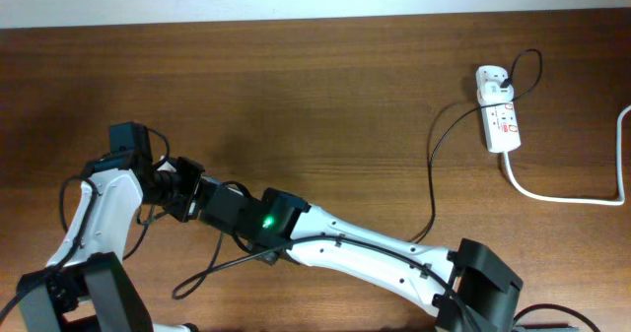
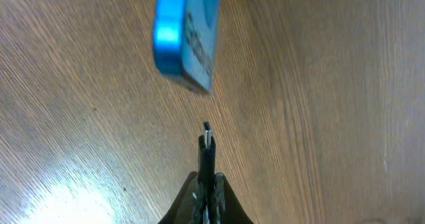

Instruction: Plug charger to phone and switch on socket

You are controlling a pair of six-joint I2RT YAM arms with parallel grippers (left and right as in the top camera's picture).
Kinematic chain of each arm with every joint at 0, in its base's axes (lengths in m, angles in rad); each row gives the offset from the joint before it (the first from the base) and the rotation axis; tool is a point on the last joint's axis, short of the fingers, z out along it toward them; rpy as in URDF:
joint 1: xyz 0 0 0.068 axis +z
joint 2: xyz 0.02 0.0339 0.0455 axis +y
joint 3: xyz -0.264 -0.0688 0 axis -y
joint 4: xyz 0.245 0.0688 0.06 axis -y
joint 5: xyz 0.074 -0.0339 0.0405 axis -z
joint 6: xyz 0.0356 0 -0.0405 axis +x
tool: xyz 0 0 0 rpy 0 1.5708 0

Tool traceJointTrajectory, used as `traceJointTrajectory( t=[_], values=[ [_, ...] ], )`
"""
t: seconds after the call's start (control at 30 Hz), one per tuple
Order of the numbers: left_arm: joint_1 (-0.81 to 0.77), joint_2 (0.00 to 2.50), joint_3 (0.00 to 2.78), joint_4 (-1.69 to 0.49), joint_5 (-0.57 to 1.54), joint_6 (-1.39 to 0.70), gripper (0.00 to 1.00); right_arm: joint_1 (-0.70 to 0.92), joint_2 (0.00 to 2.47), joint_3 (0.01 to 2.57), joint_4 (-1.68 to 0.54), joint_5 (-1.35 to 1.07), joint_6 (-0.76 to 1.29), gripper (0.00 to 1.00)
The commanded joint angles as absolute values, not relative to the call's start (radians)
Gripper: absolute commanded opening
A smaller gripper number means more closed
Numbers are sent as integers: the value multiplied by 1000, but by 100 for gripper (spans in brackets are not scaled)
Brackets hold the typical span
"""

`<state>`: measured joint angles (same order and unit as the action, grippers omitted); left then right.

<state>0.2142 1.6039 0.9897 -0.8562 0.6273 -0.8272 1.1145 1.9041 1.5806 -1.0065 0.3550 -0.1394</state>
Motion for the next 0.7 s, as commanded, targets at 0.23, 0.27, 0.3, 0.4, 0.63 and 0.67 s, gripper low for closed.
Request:
traceJointTrajectory(
  t=[0.23, 0.27, 0.3, 0.4, 0.63, 0.67],
  values=[
    [211, 1607, 1012, -861, 579, -841, 0, 1119, 1921, 1593, -1016, 345, -114, 4],
    [211, 1607, 1012, -861, 579, -841, 0, 1119, 1921, 1593, -1016, 316, -115, 4],
    [211, 1607, 1012, -861, 579, -841, 0, 1119, 1921, 1593, -1014, 289, -115, 4],
    [211, 1607, 1012, -861, 579, -841, 0, 1119, 1921, 1593, -1013, 284, -115, 4],
    [211, 1607, 1012, -861, 578, -841, 0, 1119, 1955, 1593, -990, 262, -115, 4],
    [211, 1607, 1012, -861, 578, -841, 0, 1119, 1967, 1593, -992, 262, -115, 4]
  ],
)
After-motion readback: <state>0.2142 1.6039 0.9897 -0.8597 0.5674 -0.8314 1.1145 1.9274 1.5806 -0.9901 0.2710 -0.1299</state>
